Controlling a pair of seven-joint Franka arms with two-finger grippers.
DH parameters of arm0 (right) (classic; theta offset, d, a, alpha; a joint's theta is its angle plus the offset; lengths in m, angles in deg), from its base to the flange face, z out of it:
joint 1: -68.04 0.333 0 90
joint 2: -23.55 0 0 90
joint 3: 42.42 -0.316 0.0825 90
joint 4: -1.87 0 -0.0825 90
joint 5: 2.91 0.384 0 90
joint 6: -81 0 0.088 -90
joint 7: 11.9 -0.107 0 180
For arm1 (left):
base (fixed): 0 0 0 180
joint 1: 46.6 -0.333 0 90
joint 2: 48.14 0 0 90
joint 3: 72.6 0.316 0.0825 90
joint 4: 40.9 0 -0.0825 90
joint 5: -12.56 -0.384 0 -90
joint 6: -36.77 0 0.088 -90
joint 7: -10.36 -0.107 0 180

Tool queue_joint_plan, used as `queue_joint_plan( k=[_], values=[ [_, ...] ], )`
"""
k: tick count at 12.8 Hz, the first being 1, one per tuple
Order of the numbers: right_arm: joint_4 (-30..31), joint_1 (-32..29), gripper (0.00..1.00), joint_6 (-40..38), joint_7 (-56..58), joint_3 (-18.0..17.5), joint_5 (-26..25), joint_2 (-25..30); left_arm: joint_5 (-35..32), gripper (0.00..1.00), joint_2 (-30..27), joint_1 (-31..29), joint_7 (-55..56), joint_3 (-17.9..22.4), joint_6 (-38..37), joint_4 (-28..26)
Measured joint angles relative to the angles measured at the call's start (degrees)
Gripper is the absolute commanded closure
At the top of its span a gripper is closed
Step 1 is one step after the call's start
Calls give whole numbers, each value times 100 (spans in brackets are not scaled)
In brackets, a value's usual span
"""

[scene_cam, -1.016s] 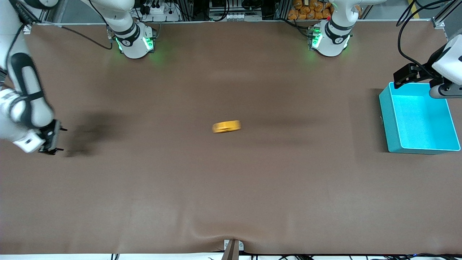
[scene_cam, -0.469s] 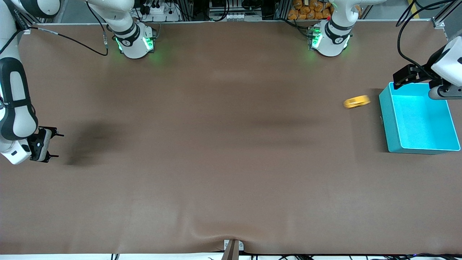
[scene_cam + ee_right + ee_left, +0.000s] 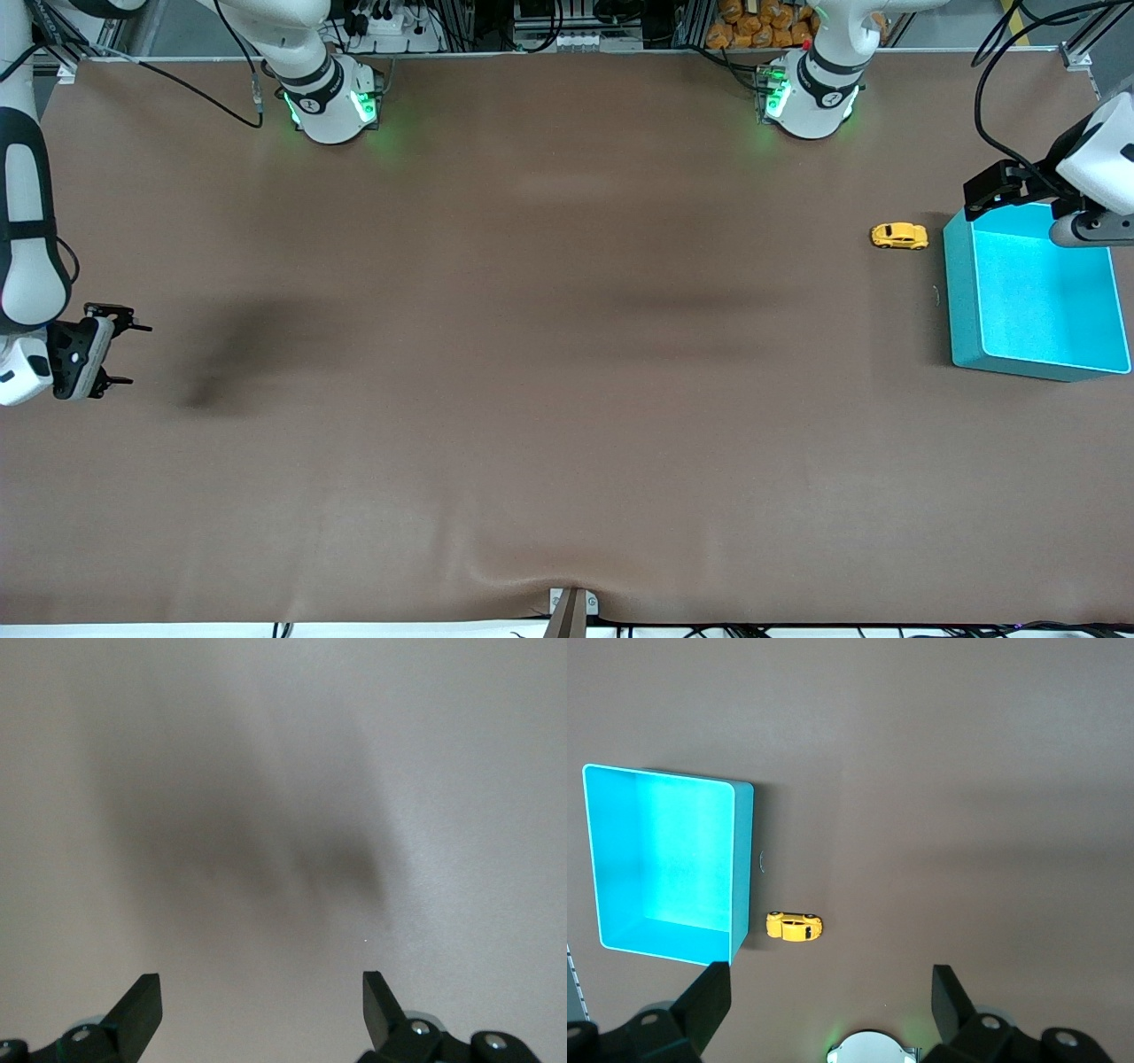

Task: Wind and store yellow beetle car
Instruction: 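Lower the left gripper toward the car while the right gripper withdraws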

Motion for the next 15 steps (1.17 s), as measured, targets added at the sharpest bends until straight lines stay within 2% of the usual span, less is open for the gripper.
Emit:
queue_joint_plan(
  k=[5, 9, 13, 15],
  values=[
    [-644, 372, 0, -812, -1538, -27, 252, 274, -8, 0, 148, -1, 195, 1, 1, -4],
    [-704, 903, 0, -868, -3037, -39, 340, 705, -42, 0, 511, -27, 1358, 11, 188, -81],
    [-730, 1487, 0, -1035, -4787, -39, 364, 1207, -56, 0, 718, -101, 3038, 19, 862, -678],
    [-731, 1741, 0, -1142, -5537, -38, 361, 1437, -57, 0, 744, -217, 3540, 21, 1293, -1063]
  ],
)
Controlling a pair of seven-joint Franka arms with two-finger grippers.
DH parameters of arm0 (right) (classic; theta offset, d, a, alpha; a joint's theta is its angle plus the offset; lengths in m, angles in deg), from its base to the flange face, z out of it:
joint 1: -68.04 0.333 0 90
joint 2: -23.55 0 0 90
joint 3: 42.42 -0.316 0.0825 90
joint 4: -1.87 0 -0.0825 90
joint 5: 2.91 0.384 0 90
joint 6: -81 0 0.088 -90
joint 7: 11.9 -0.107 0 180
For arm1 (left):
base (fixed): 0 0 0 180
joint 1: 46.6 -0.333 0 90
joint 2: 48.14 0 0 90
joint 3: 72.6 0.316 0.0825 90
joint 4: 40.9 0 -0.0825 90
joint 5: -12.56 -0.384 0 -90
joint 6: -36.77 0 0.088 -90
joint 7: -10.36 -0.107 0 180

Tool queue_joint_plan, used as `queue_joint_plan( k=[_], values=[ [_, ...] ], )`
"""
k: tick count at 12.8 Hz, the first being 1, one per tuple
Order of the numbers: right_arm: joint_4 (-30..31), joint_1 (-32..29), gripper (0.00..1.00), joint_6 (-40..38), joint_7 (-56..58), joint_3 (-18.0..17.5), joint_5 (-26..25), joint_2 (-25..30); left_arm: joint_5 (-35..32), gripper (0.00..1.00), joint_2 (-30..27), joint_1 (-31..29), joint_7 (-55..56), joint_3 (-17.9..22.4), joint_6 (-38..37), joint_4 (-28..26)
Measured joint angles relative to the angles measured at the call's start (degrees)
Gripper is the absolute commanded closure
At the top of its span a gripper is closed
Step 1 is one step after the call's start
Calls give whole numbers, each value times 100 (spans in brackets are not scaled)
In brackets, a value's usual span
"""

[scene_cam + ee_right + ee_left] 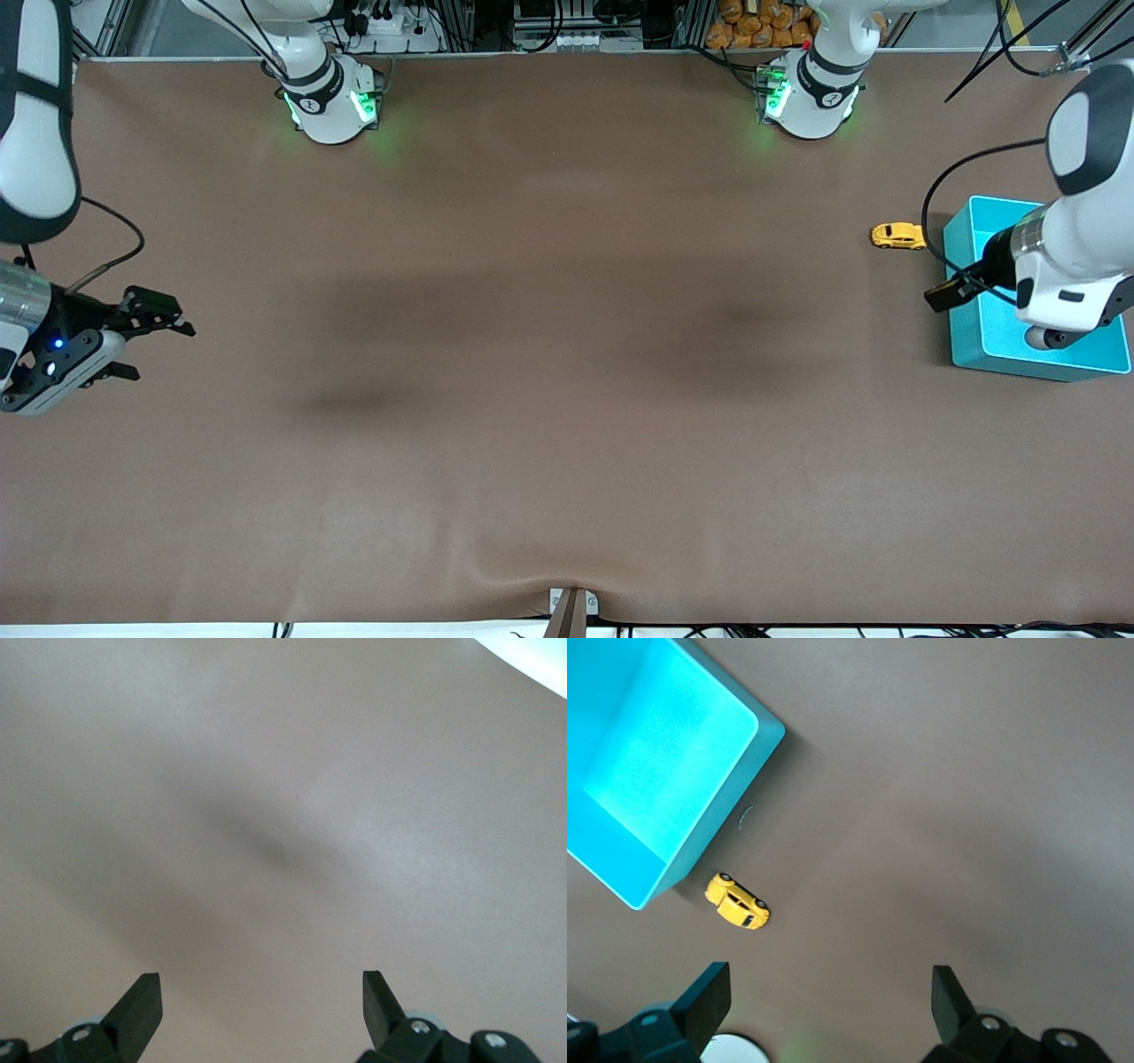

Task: Wind and store yellow beetle car
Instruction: 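Lower the left gripper toward the car while the right gripper withdraws, then close the left gripper on the yellow car beside the box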

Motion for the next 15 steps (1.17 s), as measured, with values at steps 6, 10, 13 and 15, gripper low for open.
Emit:
queue_joint_plan(
  k=[6, 10, 13, 15],
  values=[
    [38, 162, 0, -601, -1347, 26, -210, 636, 0, 0, 18, -354, 791, 9, 689, -977],
    [170, 436, 0, -1021, -2618, 22, -519, 1173, 0, 0, 70, -391, 1597, 7, 1254, -1692],
    [274, 425, 0, -1187, -2804, 270, -557, 1508, -1, 0, 82, -648, 1966, 16, 1517, -2078],
    [300, 418, 0, -1198, -2804, 491, -552, 1591, -1, 0, 85, -785, 1977, 20, 1681, -2301]
  ],
)
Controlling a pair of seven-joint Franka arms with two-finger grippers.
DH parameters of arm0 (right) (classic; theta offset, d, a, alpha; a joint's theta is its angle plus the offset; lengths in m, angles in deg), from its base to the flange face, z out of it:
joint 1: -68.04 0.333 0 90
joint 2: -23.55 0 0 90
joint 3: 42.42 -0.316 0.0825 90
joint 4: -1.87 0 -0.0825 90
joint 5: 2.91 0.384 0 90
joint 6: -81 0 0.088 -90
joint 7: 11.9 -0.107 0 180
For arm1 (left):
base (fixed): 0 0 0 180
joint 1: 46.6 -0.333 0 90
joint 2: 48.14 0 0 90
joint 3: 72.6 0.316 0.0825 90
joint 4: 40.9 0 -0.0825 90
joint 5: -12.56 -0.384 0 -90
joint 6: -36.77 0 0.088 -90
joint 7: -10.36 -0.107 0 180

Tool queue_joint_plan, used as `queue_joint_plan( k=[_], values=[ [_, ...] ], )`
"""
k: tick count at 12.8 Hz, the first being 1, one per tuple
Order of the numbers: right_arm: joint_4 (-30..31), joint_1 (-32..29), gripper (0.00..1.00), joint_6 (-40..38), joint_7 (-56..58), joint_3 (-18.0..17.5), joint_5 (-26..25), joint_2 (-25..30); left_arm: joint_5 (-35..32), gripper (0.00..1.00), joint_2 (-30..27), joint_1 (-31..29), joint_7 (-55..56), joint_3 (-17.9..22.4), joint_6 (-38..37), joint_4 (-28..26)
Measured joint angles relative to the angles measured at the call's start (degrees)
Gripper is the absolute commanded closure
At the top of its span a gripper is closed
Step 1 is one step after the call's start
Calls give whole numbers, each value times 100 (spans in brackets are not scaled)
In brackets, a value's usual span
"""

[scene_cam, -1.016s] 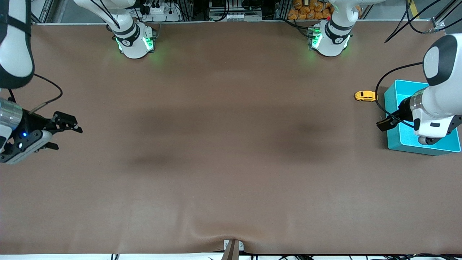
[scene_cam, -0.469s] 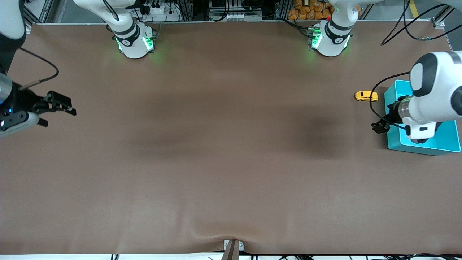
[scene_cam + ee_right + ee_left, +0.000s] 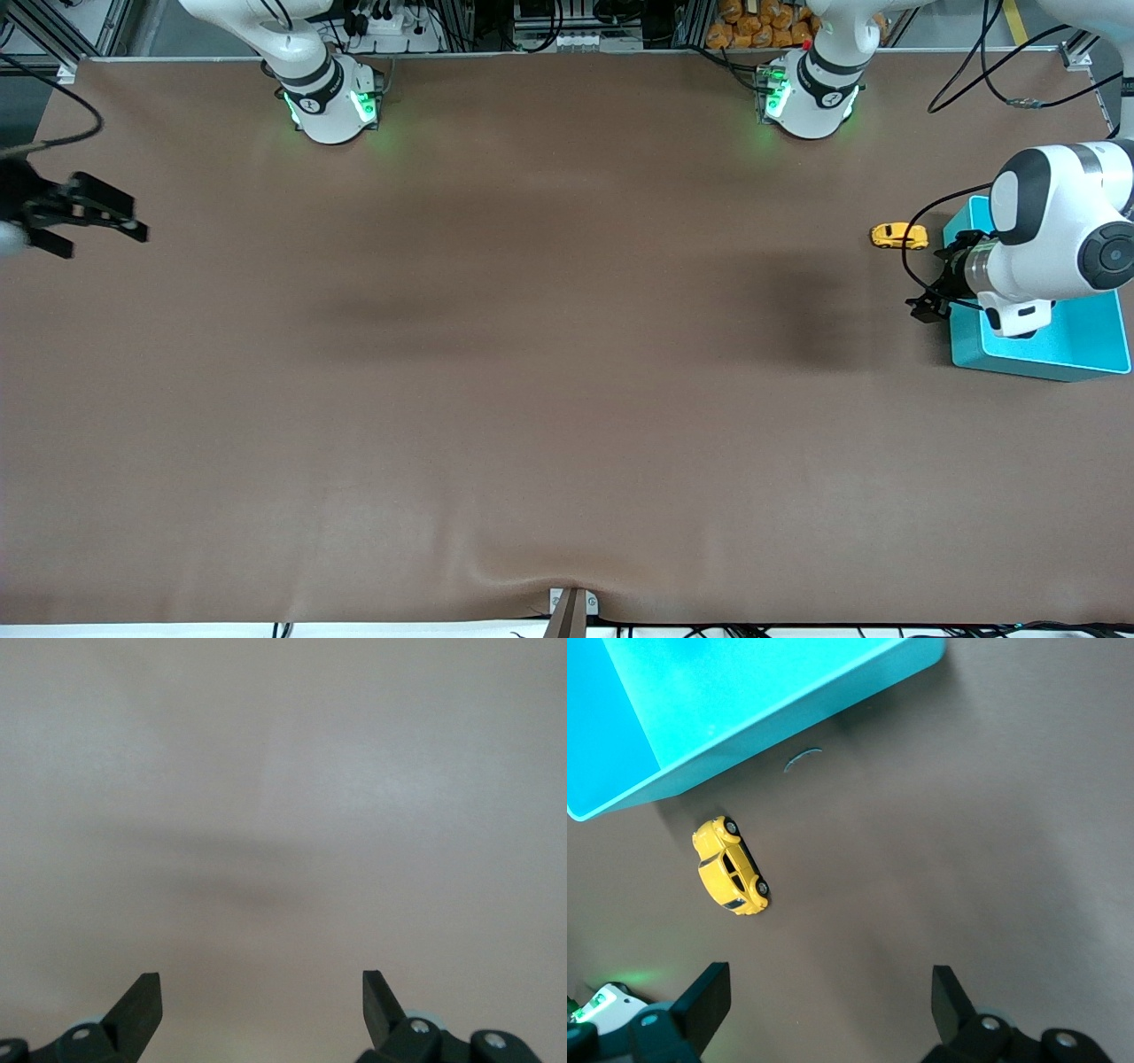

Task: Wind and store yellow beetle car
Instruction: 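Close the left gripper on the yellow car beside the box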

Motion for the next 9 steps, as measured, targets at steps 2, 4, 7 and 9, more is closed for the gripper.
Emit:
queue_joint_plan(
  k=[2, 4, 7, 9],
  values=[
    [2, 5, 0, -47, -21, 31, 1, 16, -1, 0, 3, -55, 32, -2, 312, -339],
    [2, 13, 0, -86, -123, 27, 1, 36, -8, 0, 5, -182, 47, 2, 626, -665],
    [3, 15, 0, -122, -406, 26, 1, 132, -15, 0, 1, -507, 48, 12, 1061, -1017],
    [3, 16, 0, -154, -492, 24, 1, 205, -16, 0, -25, -705, 48, 15, 1339, -1214]
  ],
)
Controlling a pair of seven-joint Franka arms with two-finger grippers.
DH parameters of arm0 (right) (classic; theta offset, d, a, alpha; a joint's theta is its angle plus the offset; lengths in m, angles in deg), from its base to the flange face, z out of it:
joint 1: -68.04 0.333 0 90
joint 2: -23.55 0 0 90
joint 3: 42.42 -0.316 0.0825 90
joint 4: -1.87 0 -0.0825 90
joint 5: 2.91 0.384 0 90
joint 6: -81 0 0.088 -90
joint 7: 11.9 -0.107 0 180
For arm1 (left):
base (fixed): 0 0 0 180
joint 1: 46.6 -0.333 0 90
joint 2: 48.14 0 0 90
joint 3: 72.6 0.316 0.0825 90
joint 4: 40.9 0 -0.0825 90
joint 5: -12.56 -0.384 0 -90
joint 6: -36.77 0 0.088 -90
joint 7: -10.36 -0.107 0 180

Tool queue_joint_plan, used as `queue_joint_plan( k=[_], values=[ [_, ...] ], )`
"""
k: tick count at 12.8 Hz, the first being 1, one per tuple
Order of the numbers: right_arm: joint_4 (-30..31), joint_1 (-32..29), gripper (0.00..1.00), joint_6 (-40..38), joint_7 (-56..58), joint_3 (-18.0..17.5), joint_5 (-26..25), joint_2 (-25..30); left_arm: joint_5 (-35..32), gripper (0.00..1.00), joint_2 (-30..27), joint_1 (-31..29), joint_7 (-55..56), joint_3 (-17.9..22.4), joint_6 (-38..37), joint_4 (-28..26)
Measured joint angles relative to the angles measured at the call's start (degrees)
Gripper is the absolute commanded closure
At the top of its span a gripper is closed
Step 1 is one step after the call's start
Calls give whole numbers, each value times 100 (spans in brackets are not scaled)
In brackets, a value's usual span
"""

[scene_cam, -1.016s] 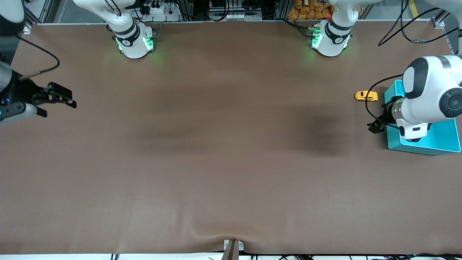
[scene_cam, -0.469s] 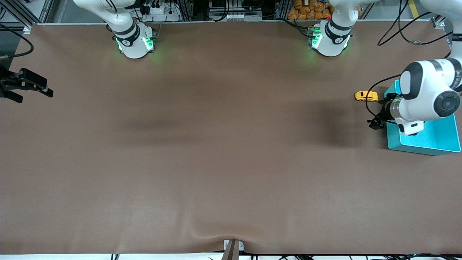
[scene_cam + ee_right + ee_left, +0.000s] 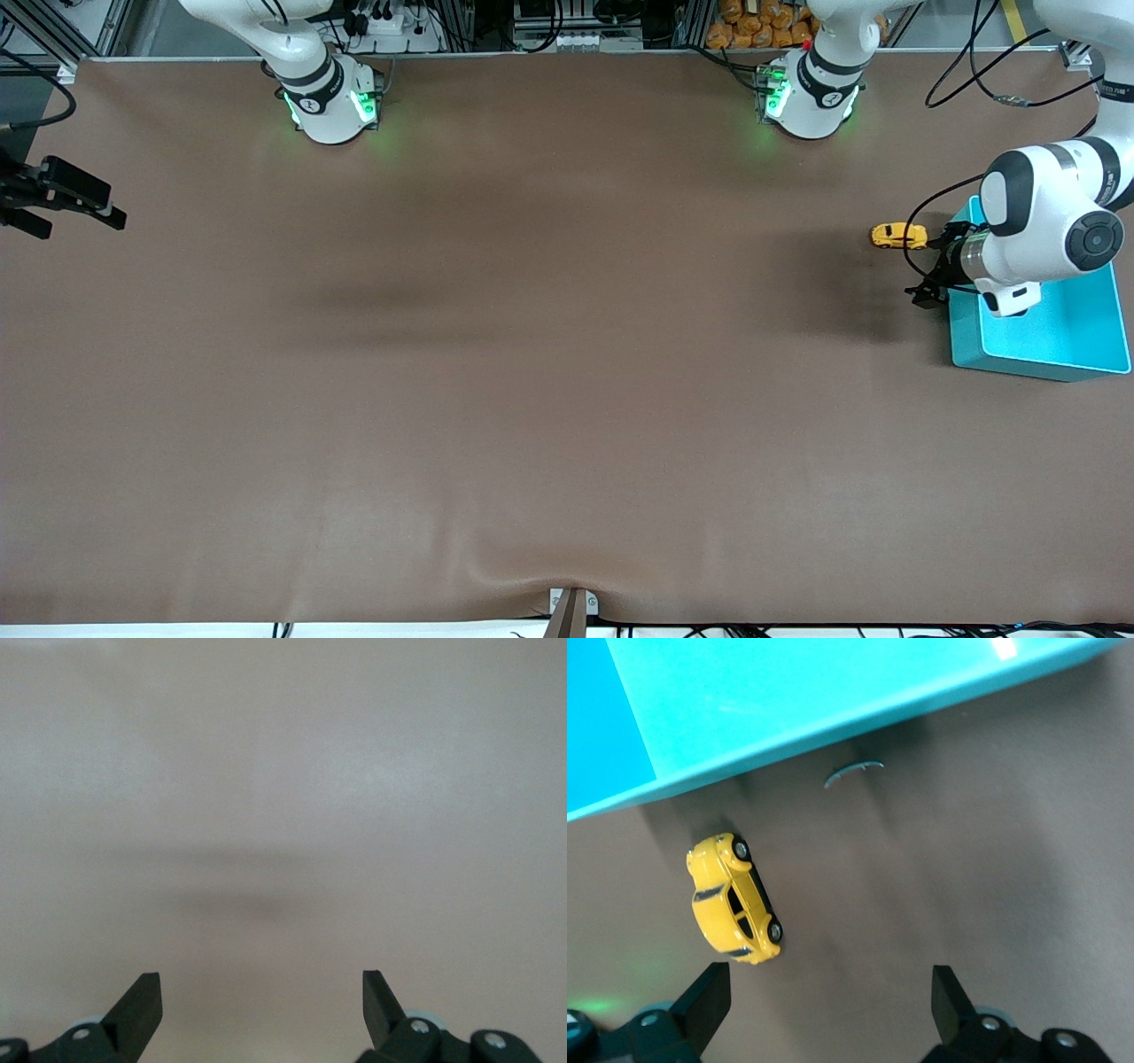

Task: Wind and store yellow beetle car
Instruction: 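Close the left gripper on the yellow car beside the box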

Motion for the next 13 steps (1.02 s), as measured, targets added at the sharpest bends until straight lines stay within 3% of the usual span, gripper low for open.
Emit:
queue_joint_plan(
  k=[7, 13],
  values=[
    [34, 0, 0, -117, -223, -17, -9, 59, -1, 0, -300, -446, 0, -6, 659, -760],
    [33, 278, 0, -107, -413, -79, -388, 83, -1, 0, -362, -524, 0, -9, 1464, -1430]
  ],
)
